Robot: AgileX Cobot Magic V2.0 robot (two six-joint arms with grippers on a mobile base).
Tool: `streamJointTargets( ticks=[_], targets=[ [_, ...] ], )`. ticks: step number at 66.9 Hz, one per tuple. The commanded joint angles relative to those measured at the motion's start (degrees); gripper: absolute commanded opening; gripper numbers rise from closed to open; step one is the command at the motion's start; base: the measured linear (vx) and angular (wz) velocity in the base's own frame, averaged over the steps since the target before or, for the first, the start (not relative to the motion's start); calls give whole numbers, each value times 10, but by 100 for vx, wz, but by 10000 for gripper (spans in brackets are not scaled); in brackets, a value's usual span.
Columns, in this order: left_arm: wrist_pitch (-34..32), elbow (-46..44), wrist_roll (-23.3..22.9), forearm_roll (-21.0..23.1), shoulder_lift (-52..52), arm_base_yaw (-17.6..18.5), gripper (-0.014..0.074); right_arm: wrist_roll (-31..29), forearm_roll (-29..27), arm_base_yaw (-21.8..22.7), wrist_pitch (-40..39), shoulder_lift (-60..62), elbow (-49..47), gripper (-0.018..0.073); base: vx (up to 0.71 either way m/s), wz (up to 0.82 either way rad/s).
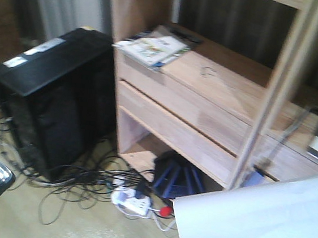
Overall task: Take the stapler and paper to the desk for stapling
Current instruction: 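Hold the paper in the right gripper while the base turns away, then carry the paper in the right gripper while driving to the desk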
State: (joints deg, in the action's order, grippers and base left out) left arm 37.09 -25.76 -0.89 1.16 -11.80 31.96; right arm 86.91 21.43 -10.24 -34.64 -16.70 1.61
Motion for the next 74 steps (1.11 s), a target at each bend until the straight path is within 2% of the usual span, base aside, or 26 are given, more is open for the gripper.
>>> streamJointTargets(
  ticks=[1,74],
  targets=[
    [-66,-18,-4,2,-4,2,-7,-7,-5,-1,-37,-4,1,-5,6,52],
    [-66,-18,-4,2,-4,2,-7,-7,-5,-1,-35,-4,1,-5,9,60]
  ],
)
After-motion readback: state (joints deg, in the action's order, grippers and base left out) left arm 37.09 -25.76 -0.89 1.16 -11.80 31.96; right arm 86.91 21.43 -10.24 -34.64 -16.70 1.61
